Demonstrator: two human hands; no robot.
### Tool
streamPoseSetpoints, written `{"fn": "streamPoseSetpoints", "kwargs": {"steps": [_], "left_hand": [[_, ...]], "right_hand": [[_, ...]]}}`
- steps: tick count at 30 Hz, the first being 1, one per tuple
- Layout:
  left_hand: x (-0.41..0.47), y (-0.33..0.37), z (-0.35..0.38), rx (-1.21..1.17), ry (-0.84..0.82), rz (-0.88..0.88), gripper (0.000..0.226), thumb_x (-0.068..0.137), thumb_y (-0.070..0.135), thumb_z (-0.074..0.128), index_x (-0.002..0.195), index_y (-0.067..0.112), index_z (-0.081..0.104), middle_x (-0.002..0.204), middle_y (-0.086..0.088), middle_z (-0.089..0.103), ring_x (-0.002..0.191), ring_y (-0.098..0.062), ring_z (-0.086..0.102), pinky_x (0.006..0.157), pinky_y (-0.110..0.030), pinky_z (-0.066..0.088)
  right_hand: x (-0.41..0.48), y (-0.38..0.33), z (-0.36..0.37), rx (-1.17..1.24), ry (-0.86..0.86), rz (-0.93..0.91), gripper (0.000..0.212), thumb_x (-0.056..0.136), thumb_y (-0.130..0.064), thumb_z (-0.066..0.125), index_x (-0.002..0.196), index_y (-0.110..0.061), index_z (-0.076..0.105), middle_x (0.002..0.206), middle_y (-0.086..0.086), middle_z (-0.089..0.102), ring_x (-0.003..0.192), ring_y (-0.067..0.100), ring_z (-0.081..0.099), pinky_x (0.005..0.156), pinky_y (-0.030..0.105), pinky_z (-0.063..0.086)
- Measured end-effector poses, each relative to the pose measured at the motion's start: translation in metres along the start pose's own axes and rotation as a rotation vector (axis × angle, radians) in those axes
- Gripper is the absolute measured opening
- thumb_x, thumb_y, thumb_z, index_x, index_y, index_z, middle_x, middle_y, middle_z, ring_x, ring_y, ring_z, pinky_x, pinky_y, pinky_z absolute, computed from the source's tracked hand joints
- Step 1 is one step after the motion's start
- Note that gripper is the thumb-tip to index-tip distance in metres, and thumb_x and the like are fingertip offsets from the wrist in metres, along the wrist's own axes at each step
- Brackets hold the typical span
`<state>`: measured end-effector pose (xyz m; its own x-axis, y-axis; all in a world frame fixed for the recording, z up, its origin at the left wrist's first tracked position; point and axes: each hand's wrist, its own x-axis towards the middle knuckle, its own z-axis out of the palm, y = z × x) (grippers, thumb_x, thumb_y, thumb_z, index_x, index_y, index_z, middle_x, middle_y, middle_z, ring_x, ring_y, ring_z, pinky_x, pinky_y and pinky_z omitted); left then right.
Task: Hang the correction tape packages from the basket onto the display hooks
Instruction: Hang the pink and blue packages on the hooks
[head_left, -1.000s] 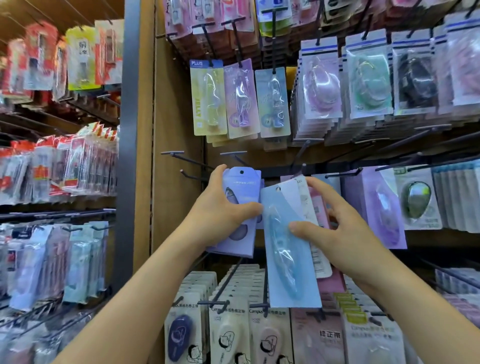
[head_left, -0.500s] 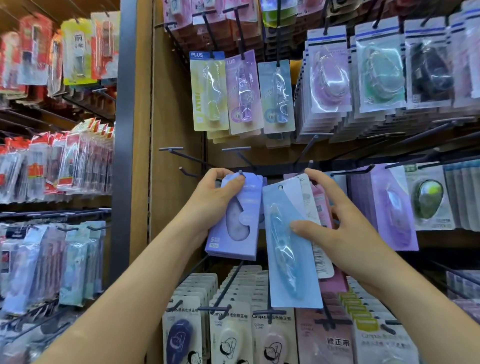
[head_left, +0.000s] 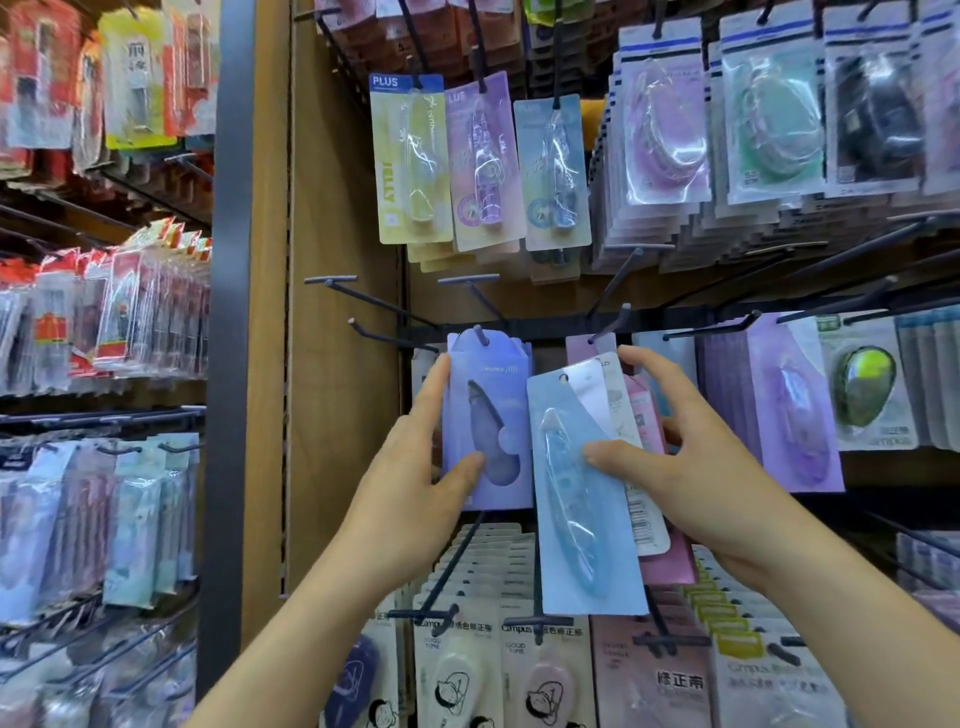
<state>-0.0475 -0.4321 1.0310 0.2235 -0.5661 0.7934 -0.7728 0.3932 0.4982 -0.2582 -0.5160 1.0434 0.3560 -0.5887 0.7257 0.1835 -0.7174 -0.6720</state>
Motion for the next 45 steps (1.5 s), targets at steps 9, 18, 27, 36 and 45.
{"fn": "streamPoseSetpoints", "kwargs": {"steps": [9, 18, 27, 36, 45], "left_hand": [[0.074, -0.026, 0.019, 0.172, -0.017, -0.133, 0.071, 0.095, 0.022, 0.063, 0.148, 0.049, 0.026, 0.099, -0.003, 0.068, 0.086, -0.021, 0.064, 0.073, -0.039, 0.055], [0.132, -0.060, 0.060, 0.113, -0.046, -0.192, 0.069, 0.094, 0.008, 0.061, 0.149, 0.033, 0.028, 0.130, -0.008, 0.059, 0.107, -0.028, 0.063, 0.084, -0.041, 0.056], [0.101, -0.021, 0.042, 0.294, -0.145, -0.186, 0.032, 0.097, 0.025, 0.054, 0.130, 0.022, 0.055, 0.118, -0.005, 0.066, 0.104, -0.029, 0.064, 0.088, -0.041, 0.054], [0.013, 0.030, 0.034, -0.612, -0.332, -0.250, 0.051, 0.070, 0.035, 0.077, 0.115, 0.014, 0.065, 0.106, -0.003, 0.075, 0.097, -0.019, 0.073, 0.086, -0.040, 0.059], [0.000, 0.037, 0.040, -0.798, -0.308, -0.301, 0.041, 0.082, 0.030, 0.067, 0.115, 0.006, 0.067, 0.107, -0.012, 0.074, 0.099, -0.027, 0.072, 0.082, -0.041, 0.060]], "right_hand": [[0.013, 0.013, -0.009, -0.012, 0.114, 0.085, 0.074, 0.078, -0.015, 0.081, 0.133, -0.044, 0.041, 0.106, -0.008, 0.068, 0.082, 0.013, 0.073, 0.076, 0.040, 0.061], [0.019, 0.025, -0.006, 0.047, 0.110, 0.093, 0.054, 0.079, -0.010, 0.079, 0.099, -0.047, 0.045, 0.074, -0.029, 0.069, 0.072, -0.002, 0.071, 0.057, 0.018, 0.054], [0.019, 0.024, -0.004, 0.053, 0.136, 0.052, 0.054, 0.077, -0.013, 0.082, 0.098, -0.048, 0.047, 0.083, -0.025, 0.069, 0.078, 0.002, 0.071, 0.065, 0.023, 0.056], [0.006, 0.010, 0.012, 0.187, 0.135, 0.008, 0.049, 0.073, -0.019, 0.084, 0.112, -0.035, 0.061, 0.103, -0.007, 0.075, 0.092, 0.018, 0.074, 0.080, 0.044, 0.061], [-0.018, 0.006, 0.004, 0.139, 0.097, -0.010, 0.101, 0.055, -0.054, 0.090, 0.139, -0.057, 0.033, 0.134, -0.019, 0.060, 0.116, 0.007, 0.063, 0.098, 0.043, 0.053]]}}
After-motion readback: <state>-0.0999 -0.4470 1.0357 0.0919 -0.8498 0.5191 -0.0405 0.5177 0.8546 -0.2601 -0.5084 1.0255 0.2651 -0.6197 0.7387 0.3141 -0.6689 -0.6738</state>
